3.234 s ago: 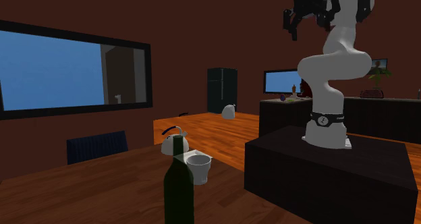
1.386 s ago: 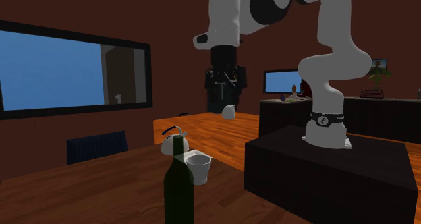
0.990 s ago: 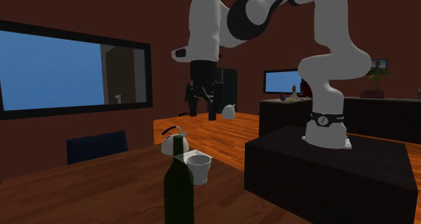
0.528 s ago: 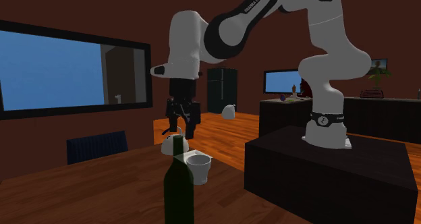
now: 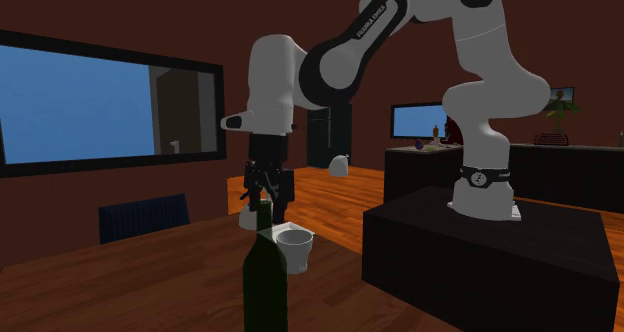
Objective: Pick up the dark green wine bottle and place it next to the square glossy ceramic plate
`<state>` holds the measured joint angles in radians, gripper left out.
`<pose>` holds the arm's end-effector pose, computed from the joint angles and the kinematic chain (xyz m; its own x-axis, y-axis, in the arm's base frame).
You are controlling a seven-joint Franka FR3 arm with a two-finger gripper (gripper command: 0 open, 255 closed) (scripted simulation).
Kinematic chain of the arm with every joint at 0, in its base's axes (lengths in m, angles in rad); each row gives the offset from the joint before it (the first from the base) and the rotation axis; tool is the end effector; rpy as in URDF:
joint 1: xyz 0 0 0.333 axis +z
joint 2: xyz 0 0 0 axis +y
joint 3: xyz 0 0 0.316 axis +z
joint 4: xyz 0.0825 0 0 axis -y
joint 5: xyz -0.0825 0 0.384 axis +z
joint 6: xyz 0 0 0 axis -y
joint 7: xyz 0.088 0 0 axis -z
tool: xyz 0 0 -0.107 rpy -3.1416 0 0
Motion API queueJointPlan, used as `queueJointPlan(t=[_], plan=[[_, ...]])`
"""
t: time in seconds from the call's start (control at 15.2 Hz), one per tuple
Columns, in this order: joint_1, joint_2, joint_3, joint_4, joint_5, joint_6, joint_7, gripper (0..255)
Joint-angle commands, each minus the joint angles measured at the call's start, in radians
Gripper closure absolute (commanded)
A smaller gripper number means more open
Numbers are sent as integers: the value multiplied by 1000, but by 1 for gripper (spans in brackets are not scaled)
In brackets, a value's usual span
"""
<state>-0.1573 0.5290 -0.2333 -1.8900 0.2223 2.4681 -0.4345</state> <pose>0.5957 -0.2366 0.2364 0.9930 -0.0904 0.0754 -0.0905 -0.9959 -0.0013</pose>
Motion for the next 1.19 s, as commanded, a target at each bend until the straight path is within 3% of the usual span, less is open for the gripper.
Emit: queueJointPlan(t=[0.0, 0.26, 0.33, 1.12], plan=[[-1, 2, 0, 0, 1, 2, -1, 0], [-1, 2, 0, 0, 1, 2, -1, 0], [-1, 2, 0, 0, 1, 2, -1, 255], [5, -26, -7, 1, -10, -27, 7, 255]])
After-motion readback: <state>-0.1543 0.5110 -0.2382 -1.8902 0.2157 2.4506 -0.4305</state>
